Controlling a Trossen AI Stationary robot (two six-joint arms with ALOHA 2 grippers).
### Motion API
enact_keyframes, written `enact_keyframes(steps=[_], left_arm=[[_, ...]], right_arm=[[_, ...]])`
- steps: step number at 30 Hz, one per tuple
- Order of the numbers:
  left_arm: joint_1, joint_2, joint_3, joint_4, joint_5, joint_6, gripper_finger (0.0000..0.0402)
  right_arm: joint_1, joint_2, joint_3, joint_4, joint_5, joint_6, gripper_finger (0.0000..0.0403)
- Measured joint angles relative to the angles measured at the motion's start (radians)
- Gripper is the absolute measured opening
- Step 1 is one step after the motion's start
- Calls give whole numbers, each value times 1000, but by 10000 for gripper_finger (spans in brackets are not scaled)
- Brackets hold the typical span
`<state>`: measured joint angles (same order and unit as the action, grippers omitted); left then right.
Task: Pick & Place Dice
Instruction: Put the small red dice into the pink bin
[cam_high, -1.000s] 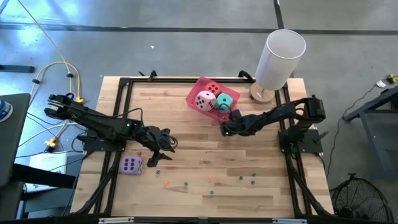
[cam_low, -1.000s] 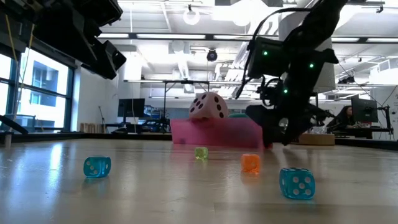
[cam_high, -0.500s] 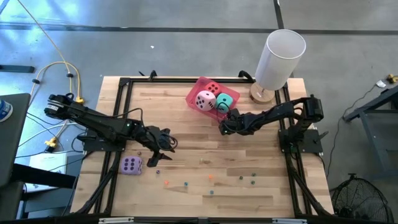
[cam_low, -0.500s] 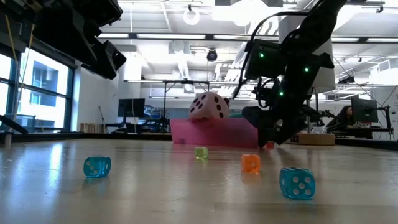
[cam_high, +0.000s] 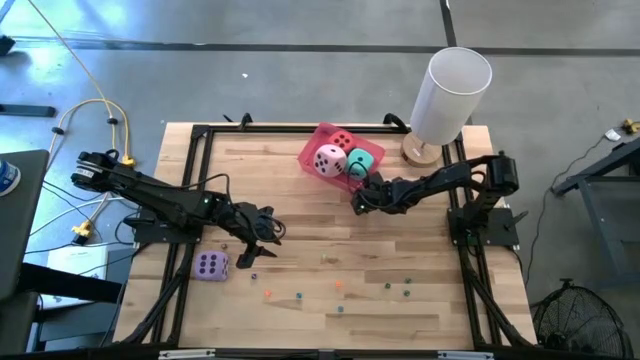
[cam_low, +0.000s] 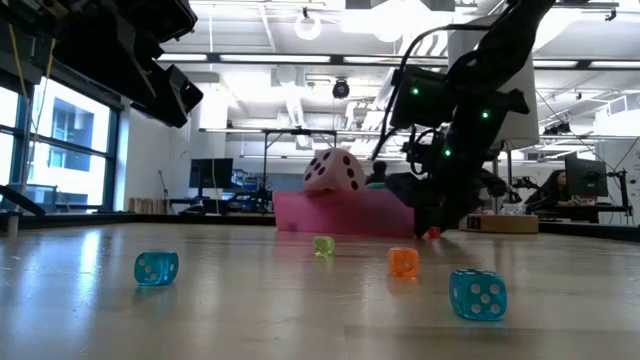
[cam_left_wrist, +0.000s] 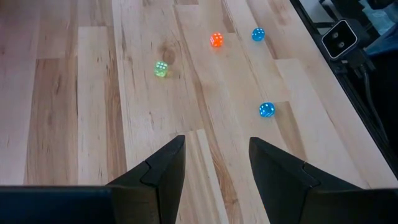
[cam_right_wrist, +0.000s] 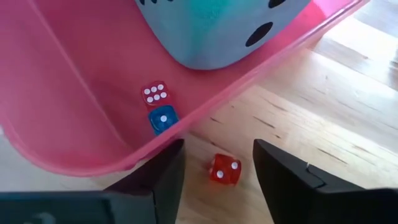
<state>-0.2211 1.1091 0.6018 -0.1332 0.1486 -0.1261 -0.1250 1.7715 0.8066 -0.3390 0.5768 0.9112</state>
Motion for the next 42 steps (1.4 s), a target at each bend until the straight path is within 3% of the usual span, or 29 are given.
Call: enact_keyframes(steps=[21,32,40,42], left_arm=[[0,0,0,-1,0,0,173],[0,0,0,-1,0,0,173],[0,0,0,-1,0,0,173],[0,0,0,0,0,0,173]], right_arm=[[59,3,-2,-6,-55,89,118],[70,0,-2,-11,-111,28,39],[184,-116,-11,-20,-220,-18,39],[226,-160,-9,27,-197,-33,39]])
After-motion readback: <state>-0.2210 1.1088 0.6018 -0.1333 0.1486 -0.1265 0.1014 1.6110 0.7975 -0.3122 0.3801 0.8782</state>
